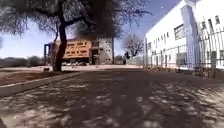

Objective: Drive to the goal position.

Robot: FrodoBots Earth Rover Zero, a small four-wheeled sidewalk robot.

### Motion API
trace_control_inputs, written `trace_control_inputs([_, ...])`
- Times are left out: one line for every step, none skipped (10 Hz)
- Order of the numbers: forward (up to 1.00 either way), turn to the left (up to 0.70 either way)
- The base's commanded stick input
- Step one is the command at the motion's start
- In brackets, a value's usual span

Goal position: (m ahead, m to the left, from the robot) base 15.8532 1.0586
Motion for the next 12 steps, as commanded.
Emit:
trace_control_inputs([1.0, 0.0])
trace_control_inputs([1.0, 0.0])
trace_control_inputs([1.0, 0.0])
trace_control_inputs([1.0, 0.0])
trace_control_inputs([1.0, 0.0])
trace_control_inputs([1.0, 0.0])
trace_control_inputs([1.0, 0.0])
trace_control_inputs([1.0, 0.0])
trace_control_inputs([1.0, 0.0])
trace_control_inputs([1.0, 0.0])
trace_control_inputs([1.0, 0.0])
trace_control_inputs([1.0, 0.0])
